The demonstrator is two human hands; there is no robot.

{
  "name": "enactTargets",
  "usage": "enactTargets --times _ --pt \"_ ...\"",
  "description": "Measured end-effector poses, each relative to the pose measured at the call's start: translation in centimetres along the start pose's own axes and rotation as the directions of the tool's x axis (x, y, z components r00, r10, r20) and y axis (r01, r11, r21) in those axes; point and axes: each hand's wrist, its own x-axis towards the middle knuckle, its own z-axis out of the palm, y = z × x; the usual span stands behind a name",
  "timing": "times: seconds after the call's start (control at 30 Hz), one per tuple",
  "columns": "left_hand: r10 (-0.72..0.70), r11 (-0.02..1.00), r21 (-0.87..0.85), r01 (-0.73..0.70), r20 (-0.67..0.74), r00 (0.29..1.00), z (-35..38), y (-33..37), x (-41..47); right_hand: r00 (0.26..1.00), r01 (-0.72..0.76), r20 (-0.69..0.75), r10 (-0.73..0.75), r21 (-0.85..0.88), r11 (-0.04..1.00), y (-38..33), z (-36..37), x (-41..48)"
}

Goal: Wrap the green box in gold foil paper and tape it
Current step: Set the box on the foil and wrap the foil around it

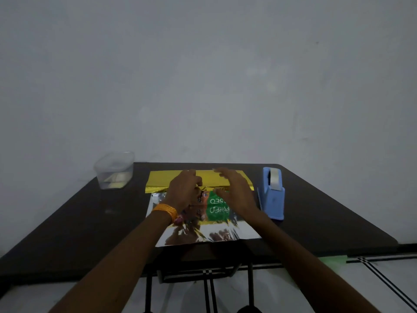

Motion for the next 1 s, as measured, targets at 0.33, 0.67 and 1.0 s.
enactTargets --times 0.33,0.67,1.0 --pt "0.067 0.996 -0.061 -0.068 -0.010 0.998 0.1 -1.4 0.4 0.983 0.106 0.148 -0.106 0.010 0.994 1.0 2.2 3.2" --pt "0.051 0.987 -0.154 -0.054 -0.019 0.999 0.3 -3.9 -0.1 0.994 0.053 0.089 -0.064 0.124 0.991 1.1 3.2 2.9" --pt "0.040 0.978 -0.205 -0.043 -0.019 0.999 0.4 -3.7 -0.2 0.945 -0.278 0.018 0.327 0.574 0.770 -1.6 2.7 0.8"
